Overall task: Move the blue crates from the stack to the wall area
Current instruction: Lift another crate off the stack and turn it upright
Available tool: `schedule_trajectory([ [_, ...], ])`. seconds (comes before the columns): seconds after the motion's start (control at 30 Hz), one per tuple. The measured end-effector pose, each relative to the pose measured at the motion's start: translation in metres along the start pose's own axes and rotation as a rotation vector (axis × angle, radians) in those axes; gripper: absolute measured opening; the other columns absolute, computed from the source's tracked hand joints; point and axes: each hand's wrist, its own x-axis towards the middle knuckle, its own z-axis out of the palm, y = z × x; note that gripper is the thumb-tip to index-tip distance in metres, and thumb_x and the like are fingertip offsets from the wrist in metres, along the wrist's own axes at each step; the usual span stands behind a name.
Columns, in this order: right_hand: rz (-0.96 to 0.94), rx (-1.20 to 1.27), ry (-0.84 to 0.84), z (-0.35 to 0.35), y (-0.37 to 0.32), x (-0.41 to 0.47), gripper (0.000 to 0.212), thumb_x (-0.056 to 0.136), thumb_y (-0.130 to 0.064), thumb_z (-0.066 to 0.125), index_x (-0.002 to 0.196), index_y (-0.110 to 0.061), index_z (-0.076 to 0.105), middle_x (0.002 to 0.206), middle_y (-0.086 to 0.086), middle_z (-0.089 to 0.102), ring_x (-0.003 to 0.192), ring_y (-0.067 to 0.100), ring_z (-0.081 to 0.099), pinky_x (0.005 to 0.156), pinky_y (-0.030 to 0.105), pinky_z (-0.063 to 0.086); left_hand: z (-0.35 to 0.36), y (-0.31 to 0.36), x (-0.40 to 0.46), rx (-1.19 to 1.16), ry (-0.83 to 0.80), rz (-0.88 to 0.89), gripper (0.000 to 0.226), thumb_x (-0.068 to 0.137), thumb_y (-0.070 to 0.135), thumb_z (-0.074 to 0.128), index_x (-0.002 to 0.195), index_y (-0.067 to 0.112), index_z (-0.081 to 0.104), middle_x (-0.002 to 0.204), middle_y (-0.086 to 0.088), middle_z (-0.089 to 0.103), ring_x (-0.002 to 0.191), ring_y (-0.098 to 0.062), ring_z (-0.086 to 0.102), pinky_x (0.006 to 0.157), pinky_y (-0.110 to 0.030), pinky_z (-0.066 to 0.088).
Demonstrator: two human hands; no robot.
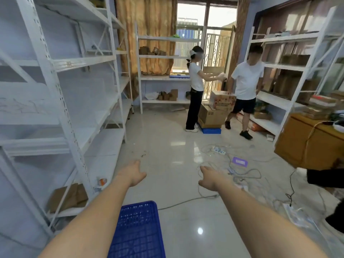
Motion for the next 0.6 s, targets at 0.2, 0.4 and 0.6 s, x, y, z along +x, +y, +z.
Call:
schedule_trajectory([
  [0.2,0.022,-0.009,-0.142,0.072,-0.047,0.057,0.072,0.092,-0.033,0.047,0.152,-0.013,0.012,0.159,0.004,0.016,0.143,0.024,0.025,0.112,0.040,0.028,0.048,-0.080,0.050,0.068,-0.129,-0.048,0.063,0.094,0.040,0.040,0.148,0.012,0.027,0.153,-0.014,0.031,0.138,-0.029,0.033,0.107,-0.039,0.032],
  [0.4,0.035,-0.001,-0.329,0.159,-0.064,0.096,0.074,0.093,-0.035,0.044,0.153,-0.015,0.004,0.161,0.003,0.008,0.145,0.023,0.020,0.113,0.038,0.027,0.139,-0.128,0.078,-0.007,-0.297,-0.077,0.070,0.091,0.048,0.035,0.149,0.009,0.027,0.155,-0.010,0.029,0.141,-0.026,0.030,0.112,-0.039,0.032],
  [0.6,0.046,0.038,-0.549,0.280,-0.050,0.128,0.075,0.096,-0.036,0.041,0.153,-0.011,0.000,0.162,0.005,0.004,0.148,0.020,0.013,0.118,0.036,0.019,0.266,-0.155,0.083,0.032,-0.506,-0.143,0.072,0.098,0.046,0.034,0.154,0.010,0.007,0.163,-0.008,0.002,0.150,-0.023,0.005,0.120,-0.038,0.018],
])
